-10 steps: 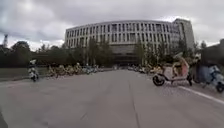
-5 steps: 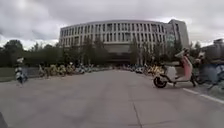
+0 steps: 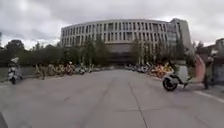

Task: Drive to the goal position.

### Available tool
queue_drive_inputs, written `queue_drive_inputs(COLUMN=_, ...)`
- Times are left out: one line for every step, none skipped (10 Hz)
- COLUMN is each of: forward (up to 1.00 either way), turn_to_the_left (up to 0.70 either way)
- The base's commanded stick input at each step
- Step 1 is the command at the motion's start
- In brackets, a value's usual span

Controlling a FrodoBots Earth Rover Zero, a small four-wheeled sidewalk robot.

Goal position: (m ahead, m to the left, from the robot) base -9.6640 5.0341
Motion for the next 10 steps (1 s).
queue_drive_inputs(forward=1.0, turn_to_the_left=-0.06)
queue_drive_inputs(forward=1.0, turn_to_the_left=-0.4)
queue_drive_inputs(forward=1.0, turn_to_the_left=-0.13)
queue_drive_inputs(forward=1.0, turn_to_the_left=0.11)
queue_drive_inputs(forward=1.0, turn_to_the_left=0.11)
queue_drive_inputs(forward=1.0, turn_to_the_left=0.18)
queue_drive_inputs(forward=1.0, turn_to_the_left=-0.04)
queue_drive_inputs(forward=1.0, turn_to_the_left=-0.36)
queue_drive_inputs(forward=1.0, turn_to_the_left=-0.24)
queue_drive_inputs(forward=1.0, turn_to_the_left=0.04)
